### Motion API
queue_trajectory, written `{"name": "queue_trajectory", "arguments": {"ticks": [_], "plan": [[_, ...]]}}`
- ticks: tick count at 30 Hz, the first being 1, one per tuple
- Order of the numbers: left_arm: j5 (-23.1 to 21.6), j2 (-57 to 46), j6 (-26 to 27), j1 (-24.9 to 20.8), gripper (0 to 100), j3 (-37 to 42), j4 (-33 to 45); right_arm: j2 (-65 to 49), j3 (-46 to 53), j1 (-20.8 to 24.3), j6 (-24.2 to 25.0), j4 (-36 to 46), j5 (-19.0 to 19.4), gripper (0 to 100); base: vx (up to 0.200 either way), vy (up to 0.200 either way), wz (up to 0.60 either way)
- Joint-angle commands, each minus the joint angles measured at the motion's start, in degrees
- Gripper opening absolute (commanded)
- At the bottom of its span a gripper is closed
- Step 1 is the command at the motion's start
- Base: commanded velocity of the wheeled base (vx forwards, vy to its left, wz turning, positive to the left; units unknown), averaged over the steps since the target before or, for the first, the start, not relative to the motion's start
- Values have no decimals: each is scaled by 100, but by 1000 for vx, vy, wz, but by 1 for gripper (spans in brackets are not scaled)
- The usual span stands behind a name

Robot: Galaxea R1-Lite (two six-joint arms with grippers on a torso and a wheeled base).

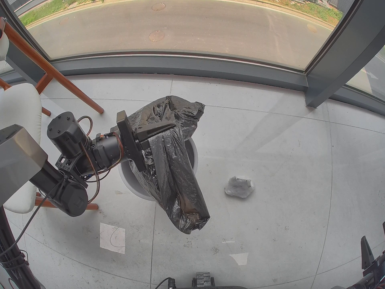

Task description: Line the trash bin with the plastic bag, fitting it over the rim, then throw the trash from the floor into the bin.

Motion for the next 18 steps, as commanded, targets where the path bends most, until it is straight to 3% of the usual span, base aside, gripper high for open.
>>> {"name": "queue_trajectory", "arguments": {"ticks": [1, 6, 15, 18], "plan": [[59, 32, -128, -170, 0, 174, -102, -84, 101, 5, 1, 0, 1, 100, 0, 0, 0], [340, -21, -682, -407, 0, 148, -102, -84, 101, 5, 1, 0, 1, 100, 0, 0, 0], [498, -39, -2176, -222, 0, -2, -102, -93, 101, 5, 1, 0, 1, 100, 0, 0, 0], [859, -39, -3116, -55, 0, -204, -102, -93, 101, 5, -8, 9, 1, 100, 0, 0, 0]]}}
